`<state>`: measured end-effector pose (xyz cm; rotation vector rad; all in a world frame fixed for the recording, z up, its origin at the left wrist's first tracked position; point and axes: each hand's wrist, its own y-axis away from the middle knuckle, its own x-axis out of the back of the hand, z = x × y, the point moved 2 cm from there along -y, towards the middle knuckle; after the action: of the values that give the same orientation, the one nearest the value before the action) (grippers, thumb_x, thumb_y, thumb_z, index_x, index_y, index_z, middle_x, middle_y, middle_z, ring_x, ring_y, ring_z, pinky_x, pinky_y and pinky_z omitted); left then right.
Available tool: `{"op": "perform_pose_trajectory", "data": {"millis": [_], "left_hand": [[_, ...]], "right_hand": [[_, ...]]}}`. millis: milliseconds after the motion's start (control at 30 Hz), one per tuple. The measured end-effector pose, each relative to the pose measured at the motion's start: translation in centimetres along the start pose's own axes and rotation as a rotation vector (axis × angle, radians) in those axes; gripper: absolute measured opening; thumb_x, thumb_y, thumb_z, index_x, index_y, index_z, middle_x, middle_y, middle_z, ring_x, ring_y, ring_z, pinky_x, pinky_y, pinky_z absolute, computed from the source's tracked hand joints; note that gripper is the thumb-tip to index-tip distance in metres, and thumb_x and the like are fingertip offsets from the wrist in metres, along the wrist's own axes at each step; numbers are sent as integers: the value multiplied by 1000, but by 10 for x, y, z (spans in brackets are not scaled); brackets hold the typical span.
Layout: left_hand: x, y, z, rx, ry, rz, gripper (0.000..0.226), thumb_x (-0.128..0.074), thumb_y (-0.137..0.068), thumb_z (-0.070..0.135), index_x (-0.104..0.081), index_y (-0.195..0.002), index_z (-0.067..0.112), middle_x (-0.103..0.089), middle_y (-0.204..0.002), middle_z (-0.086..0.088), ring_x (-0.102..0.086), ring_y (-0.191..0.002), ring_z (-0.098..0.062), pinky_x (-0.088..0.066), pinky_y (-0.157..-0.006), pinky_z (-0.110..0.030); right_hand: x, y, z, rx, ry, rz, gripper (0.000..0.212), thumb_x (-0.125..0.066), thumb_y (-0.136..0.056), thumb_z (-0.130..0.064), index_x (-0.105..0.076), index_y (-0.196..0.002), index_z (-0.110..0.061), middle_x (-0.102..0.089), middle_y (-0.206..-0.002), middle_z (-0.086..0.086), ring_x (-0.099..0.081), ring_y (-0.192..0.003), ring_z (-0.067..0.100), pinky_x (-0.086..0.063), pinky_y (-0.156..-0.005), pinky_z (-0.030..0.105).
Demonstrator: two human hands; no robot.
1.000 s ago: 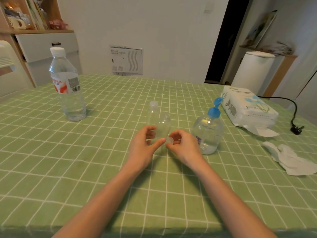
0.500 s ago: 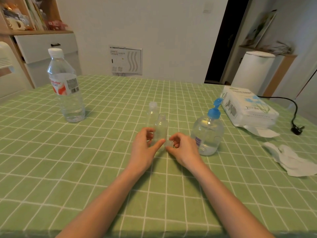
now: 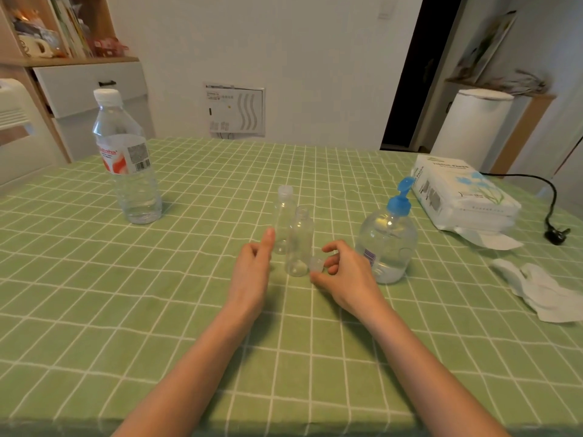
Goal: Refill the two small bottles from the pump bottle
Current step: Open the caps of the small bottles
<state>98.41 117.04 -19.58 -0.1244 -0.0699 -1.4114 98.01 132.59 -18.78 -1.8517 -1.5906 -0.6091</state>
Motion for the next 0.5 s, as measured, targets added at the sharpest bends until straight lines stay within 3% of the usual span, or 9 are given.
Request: {"op": "perform_pose_trajectory", "data": {"millis": [67, 133, 200, 267, 333, 500], "left_hand": [[3, -11, 2, 58, 63, 68, 47, -35, -90, 59, -51, -96, 16, -54, -93, 1, -55, -89, -16, -45, -83, -35], [4, -25, 8, 66, 31, 78, 38, -46, -93, 44, -47, -113, 12, -54, -108, -1, -54, -102, -21, -43, -90, -35], [2, -40, 14, 73, -53, 18, 52, -58, -89, 33, -38, -132, 12, -45, -133, -9, -48, -117, -26, -41, -99, -39], [-3, -52, 19, 70, -118, -52, 69, -65, -85, 26, -28, -142, 14, -33, -145, -13, -41, -127, -28, -36, -106, -41], [-7, -60, 22, 56, -134, -103, 71, -68, -83, 20, -29, -143, 15, -31, -147, -13, -39, -130, -28, -34, -106, -40], [-13, -66, 19, 8, -132, -147, 48, -68, -83, 18, -50, -127, 12, -44, -138, -11, -46, -121, -24, -39, -92, -30]], "right_hand": [[2, 3, 2, -4, -10, -3, 46, -73, -78, -18, -52, -118, -16, -55, -92, -2, -52, -82, 12, -49, -79, 29], [3, 7, 5, -10, -11, -10, 46, -73, -79, -19, -51, -119, -17, -55, -92, -3, -52, -82, 11, -48, -78, 26], [2, 10, 7, -11, -5, -7, 47, -74, -79, -21, -51, -120, -18, -54, -93, -3, -51, -83, 11, -46, -77, 24], [3, 12, 7, -10, 5, 0, 48, -74, -79, -22, -51, -120, -18, -54, -93, -4, -52, -85, 11, -46, -78, 24], [3, 14, 7, -15, 6, 1, 48, -74, -79, -22, -51, -120, -18, -54, -94, -4, -52, -86, 10, -46, -78, 22], [4, 14, 6, -16, 13, -5, 47, -74, -79, -23, -51, -120, -19, -55, -96, -4, -53, -89, 11, -44, -78, 21]]}}
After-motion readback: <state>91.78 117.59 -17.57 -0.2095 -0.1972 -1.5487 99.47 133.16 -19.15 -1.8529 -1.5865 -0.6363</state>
